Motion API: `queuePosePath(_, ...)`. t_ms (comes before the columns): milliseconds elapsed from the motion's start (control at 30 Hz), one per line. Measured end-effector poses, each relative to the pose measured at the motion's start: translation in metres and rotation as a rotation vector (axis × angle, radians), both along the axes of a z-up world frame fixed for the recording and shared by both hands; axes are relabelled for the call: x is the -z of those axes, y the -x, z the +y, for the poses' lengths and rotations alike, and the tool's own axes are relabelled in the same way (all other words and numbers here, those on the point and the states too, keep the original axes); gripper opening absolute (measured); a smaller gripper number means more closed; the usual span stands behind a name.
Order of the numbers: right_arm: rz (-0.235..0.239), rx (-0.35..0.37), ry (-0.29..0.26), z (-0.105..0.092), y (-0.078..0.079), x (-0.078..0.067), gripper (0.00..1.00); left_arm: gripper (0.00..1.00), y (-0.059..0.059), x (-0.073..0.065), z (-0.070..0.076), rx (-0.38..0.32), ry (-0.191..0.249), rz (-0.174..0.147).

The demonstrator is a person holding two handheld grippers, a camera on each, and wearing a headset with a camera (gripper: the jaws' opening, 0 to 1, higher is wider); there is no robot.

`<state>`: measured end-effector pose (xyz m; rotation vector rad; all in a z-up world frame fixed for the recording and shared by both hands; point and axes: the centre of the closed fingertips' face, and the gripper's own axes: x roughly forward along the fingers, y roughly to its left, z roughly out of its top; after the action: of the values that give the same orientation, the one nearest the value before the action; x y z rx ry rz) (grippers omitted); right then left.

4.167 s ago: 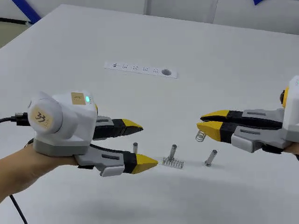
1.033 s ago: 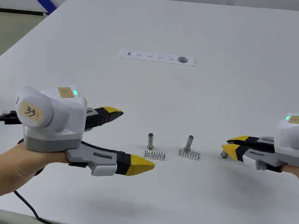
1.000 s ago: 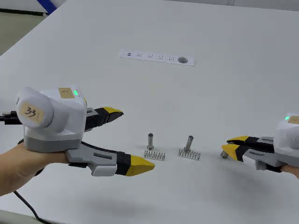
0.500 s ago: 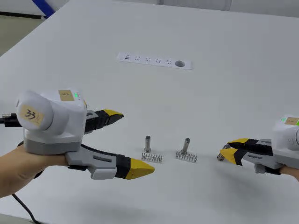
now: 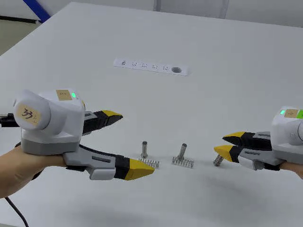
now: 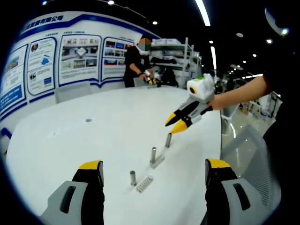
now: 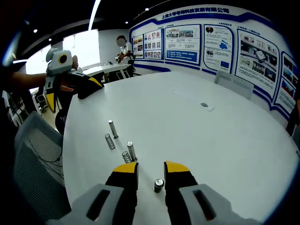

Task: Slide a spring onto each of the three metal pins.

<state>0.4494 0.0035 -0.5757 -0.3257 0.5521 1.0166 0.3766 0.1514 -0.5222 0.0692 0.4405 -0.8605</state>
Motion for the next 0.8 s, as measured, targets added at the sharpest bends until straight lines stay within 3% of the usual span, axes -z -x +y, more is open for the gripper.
queuePosePath(133,0.004,-0.035,-0.002,0.013,0.007,0.000,0.22,0.91,-0.002,-0.002,0.002,-0.010,0.014,-0.003)
queuePosePath(367,0.032,-0.131,0.034,0.035,0.024,0.017,0.22,0.91,-0.004,-0.001,0.006,-0.017,0.012,-0.003)
queuePosePath(567,0.019,-0.234,0.180,0.038,0.033,0.043,0.22,0.91,-0.006,0.002,0.012,-0.032,0.017,0.005)
queuePosePath(800,0.007,-0.261,0.269,0.045,0.031,0.065,0.22,0.90,-0.007,0.005,0.015,-0.044,0.015,0.015)
